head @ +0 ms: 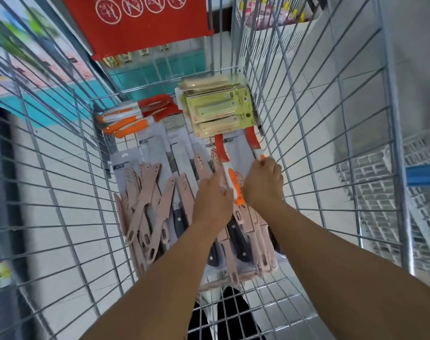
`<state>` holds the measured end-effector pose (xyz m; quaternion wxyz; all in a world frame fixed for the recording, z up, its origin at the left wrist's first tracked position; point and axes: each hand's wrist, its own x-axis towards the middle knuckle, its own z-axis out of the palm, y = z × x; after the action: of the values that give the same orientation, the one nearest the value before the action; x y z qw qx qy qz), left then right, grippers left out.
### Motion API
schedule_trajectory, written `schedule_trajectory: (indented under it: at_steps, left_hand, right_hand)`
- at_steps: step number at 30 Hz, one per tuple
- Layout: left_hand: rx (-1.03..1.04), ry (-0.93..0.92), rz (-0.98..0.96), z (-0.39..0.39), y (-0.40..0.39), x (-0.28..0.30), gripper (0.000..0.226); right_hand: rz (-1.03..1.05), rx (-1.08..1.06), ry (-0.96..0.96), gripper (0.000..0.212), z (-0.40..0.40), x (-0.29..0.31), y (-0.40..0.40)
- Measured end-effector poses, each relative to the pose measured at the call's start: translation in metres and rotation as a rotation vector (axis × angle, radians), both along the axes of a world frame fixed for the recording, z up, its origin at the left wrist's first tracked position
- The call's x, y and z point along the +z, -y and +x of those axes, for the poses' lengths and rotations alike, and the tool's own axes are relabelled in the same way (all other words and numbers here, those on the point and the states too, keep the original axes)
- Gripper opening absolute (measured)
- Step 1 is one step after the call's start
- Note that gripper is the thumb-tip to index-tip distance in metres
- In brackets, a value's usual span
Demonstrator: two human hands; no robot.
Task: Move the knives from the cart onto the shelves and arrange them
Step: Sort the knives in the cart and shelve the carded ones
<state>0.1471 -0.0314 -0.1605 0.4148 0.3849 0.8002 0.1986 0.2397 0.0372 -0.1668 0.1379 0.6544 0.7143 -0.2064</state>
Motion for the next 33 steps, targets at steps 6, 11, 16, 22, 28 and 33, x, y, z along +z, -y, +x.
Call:
schedule_trajectory:
  at_steps: [6, 11, 16, 22, 28, 33]
  left_hand:
    - [-0.405, -0.281, -0.068, 0.008, -0.01, -0.012, 0.042]
    - [-0.287, -0.283, -0.113, 0.01, -0.005, -0.01, 0.046]
    - [-0.158, -0.266, -0.169, 0.007, -0.002, 0.0, 0.037]
    - [-0.113, -0.164, -0.141, -0.001, 0.006, -0.003, 0.045]
    - [0.011, 0.043, -0.236, -0.009, 0.017, -0.003, 0.03]
    - [0.028, 0.138, -0.266, -0.014, 0.022, 0.013, 0.012]
  right_hand:
    - [0.031, 0.059, -0.016, 0.07, -0.001, -0.008, 0.004]
    - [0.052, 0.173, 0.167, 0.067, 0.003, -0.005, 0.0]
    - [0.017, 0.161, 0.244, 0.063, -0.005, -0.005, -0.009]
    - [-0.088, 0.044, 0.221, 0.058, -0.006, 0.005, -0.018]
    - [-0.118, 0.044, 0.193, 0.026, -0.007, 0.022, -0.027]
    - [-0.172, -0.089, 0.098, 0.015, -0.005, 0.048, -0.013]
